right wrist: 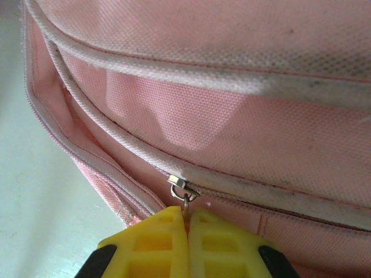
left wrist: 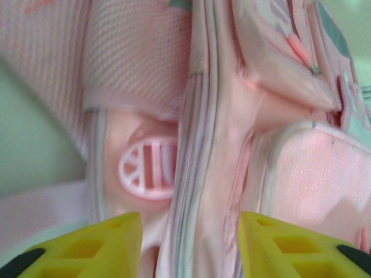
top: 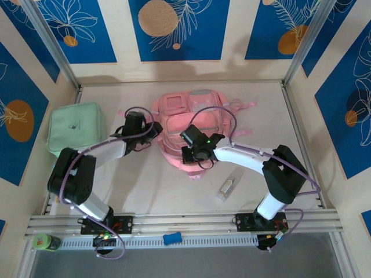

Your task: Pack the student bag

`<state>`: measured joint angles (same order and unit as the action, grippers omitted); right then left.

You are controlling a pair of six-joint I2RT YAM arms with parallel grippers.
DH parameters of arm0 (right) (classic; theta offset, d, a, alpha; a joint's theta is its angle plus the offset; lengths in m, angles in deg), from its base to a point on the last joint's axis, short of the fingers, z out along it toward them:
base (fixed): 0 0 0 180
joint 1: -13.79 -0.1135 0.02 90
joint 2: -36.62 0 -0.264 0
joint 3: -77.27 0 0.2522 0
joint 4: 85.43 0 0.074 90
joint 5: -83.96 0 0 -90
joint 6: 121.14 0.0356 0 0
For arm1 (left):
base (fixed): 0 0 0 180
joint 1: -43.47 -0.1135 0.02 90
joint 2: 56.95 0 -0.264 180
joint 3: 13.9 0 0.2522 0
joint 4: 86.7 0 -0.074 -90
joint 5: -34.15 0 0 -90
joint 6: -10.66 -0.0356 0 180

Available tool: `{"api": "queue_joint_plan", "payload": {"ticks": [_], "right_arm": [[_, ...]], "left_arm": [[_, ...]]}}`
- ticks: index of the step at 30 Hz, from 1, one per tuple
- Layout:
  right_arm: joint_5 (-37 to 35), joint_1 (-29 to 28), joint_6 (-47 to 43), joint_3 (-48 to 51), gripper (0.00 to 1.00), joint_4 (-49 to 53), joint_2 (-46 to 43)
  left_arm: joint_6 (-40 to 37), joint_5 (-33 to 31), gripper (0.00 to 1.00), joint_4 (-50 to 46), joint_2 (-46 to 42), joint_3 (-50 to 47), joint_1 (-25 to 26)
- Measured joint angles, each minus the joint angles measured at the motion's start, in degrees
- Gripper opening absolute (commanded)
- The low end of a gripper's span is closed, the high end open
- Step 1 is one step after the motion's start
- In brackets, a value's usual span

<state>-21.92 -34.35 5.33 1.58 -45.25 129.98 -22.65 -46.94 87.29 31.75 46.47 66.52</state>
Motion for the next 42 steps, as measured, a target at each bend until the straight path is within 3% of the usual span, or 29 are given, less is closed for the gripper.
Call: {"api": "queue_joint_plan", "payload": {"ticks": [7,14,21,25,29,32,42], "right_arm": [[-0.2,0.0,0.5,0.0,0.00,0.0,0.1],[-0.4,-0.2,0.7,0.0,0.00,0.0,0.1],[-0.9,-0.6,1.1,0.2,0.00,-0.3,0.1],[-1.3,-0.7,1.4,0.2,0.00,-0.2,0.1],[-2.5,-1.0,1.3,0.1,0.00,0.0,0.4],[-4.4,-1.6,0.8,-0.6,0.00,1.4,0.7],[-10.7,-1.8,-1.8,-1.1,0.00,6.3,-0.2]], "left_arm": [[10.7,-6.7,0.53,3.4,-4.1,-5.8,10.1],[17.5,-14.2,0.53,3.9,-3.6,-6.8,15.5],[20.9,-18.6,0.39,4.8,0.7,-4.8,17.7],[21.8,-22.7,0.22,3.8,0.9,-4.1,19.6],[22.6,-24.7,0.15,3.4,1.2,-3.8,20.4],[22.5,-25.7,0.00,3.3,1.2,-3.8,20.8],[18.3,-25.3,0.00,2.4,0.1,-3.8,19.4]]}}
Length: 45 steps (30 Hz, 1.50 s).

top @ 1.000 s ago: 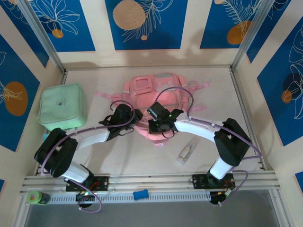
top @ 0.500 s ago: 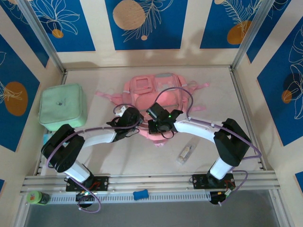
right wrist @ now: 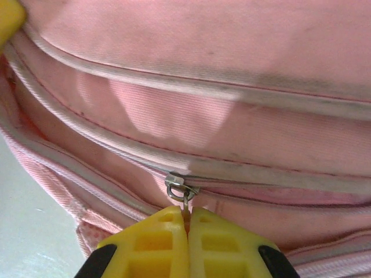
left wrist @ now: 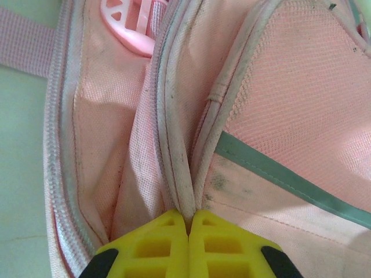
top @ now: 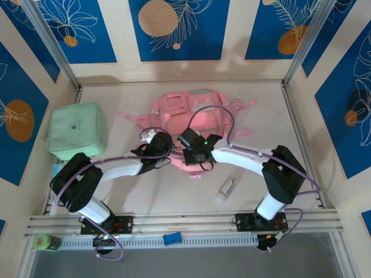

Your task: Pack the student bag

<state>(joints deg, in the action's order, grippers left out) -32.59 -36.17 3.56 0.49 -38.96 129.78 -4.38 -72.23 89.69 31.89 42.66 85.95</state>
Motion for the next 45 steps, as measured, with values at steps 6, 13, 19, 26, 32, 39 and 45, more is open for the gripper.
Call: {"api": "queue_joint_plan", "payload": {"ticks": [6,13,19,26,32,39,45], "right_arm": [[-1.8,4.0,-2.0,1.7,0.00,1.6,-2.5],[-0.2,2.5,-4.3,-1.4,0.00,2.7,-1.8],[4.0,0.6,-3.4,-5.5,0.00,1.4,0.2],[5.6,1.2,-2.5,-5.5,0.00,1.5,0.5],[5.6,1.2,-1.5,-5.4,0.00,1.4,0.5],[5.6,1.2,-1.0,-4.7,0.00,0.7,0.5],[5.6,1.2,-0.4,-4.3,0.00,0.3,0.8]], "left_arm": [[-5.3,7.3,0.00,-0.3,-1.1,0.0,-7.3],[-15.3,14.1,0.00,-5.9,-0.5,4.7,-17.8],[-21.3,16.9,0.37,-10.0,-0.3,9.1,-23.0],[-14.1,16.2,0.51,-10.0,-9.9,2.4,-16.8],[-2.1,12.3,0.53,-9.3,-11.9,-2.2,-5.3],[6.8,6.4,0.49,-7.5,-6.9,-0.3,-1.1],[9.7,3.9,0.45,-8.0,-1.6,4.9,1.3]]}}
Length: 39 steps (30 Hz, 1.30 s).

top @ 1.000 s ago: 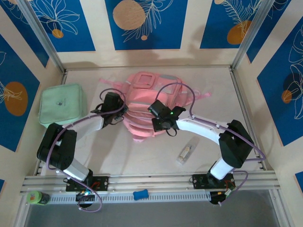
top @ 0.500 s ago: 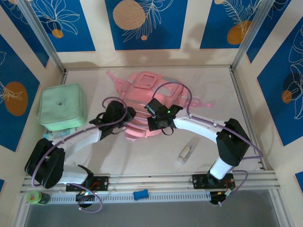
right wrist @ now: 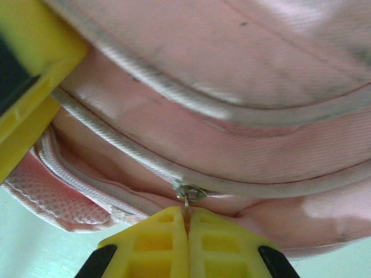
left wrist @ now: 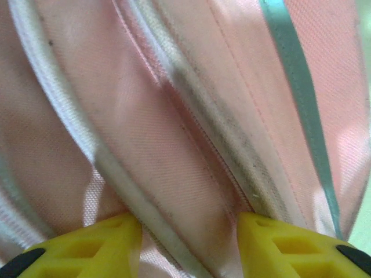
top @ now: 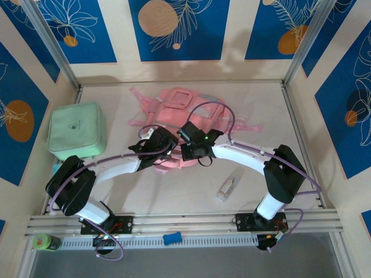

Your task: Pack the student bag

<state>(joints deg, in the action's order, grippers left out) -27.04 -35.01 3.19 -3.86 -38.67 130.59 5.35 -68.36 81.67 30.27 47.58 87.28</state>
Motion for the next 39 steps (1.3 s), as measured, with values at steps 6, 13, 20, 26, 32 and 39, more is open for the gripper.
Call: {"api": "queue_joint_plan", "payload": {"ticks": [6,13,20,26,32,39], "right_arm": [[-0.9,0.1,0.7,0.8,0.00,-0.4,0.1],[-2.8,0.1,0.6,0.7,0.00,0.2,0.4],[-5.2,0.0,0.7,1.6,0.00,2.2,-1.0],[-7.8,0.3,0.6,4.1,0.00,4.0,-5.0],[-8.1,5.3,-0.5,3.9,0.00,1.9,-4.9],[-8.1,11.4,-3.8,0.3,0.00,1.6,-0.3]], "left_arm": [[2.8,-1.0,0.27,1.2,4.1,1.5,1.2],[3.7,-4.0,0.00,1.7,4.5,1.5,1.6],[-0.8,-4.5,0.00,-0.8,-0.8,0.0,0.3],[-8.2,-1.7,0.00,-4.9,-8.9,-4.6,-3.6],[-16.4,6.7,0.00,-6.6,-11.2,-5.3,-10.9],[-22.9,11.5,0.00,-7.6,-11.1,-5.2,-16.7]]}}
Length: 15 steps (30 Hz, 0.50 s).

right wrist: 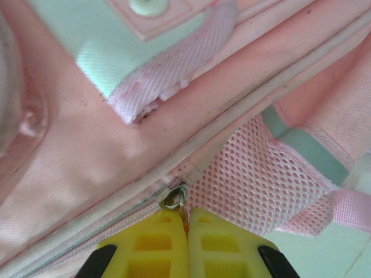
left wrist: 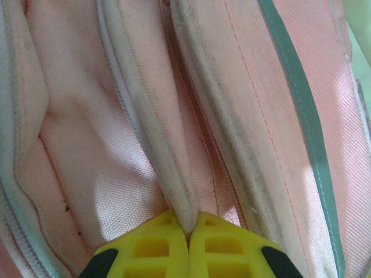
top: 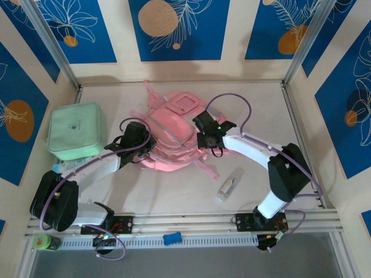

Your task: Pack the student bag

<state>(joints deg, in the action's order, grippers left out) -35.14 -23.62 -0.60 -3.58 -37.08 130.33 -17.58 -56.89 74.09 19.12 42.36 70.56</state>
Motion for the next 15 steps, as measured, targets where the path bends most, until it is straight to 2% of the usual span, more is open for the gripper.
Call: {"api": "queue_joint_plan", "payload": {"ticks": [4,6,8,9,11,15], "right_arm": [[1.4,0.7,-1.1,-1.2,0.00,-0.7,1.8],[2.3,0.7,-1.5,-1.2,0.00,-0.7,1.6],[4.2,1.0,-1.6,-1.2,0.14,-0.5,1.2],[5.5,1.4,-1.6,-1.1,0.24,-0.3,0.5],[8.6,2.4,-1.6,-0.8,0.36,0.5,-1.6],[18.3,5.6,0.1,-1.0,0.42,1.3,-6.2]], "left_arm": [[-2.4,1.9,0.00,-0.2,0.3,0.7,-1.4],[-3.7,2.5,0.17,-1.1,0.7,1.5,-1.8],[-4.9,2.5,0.30,-1.6,0.5,1.5,-2.3],[-5.7,2.5,0.34,-1.7,0.2,1.4,-2.7],[-7.3,2.4,0.37,-2.8,-0.9,1.2,-3.4],[-9.8,0.5,0.42,-5.6,-5.4,1.3,-1.5]]}}
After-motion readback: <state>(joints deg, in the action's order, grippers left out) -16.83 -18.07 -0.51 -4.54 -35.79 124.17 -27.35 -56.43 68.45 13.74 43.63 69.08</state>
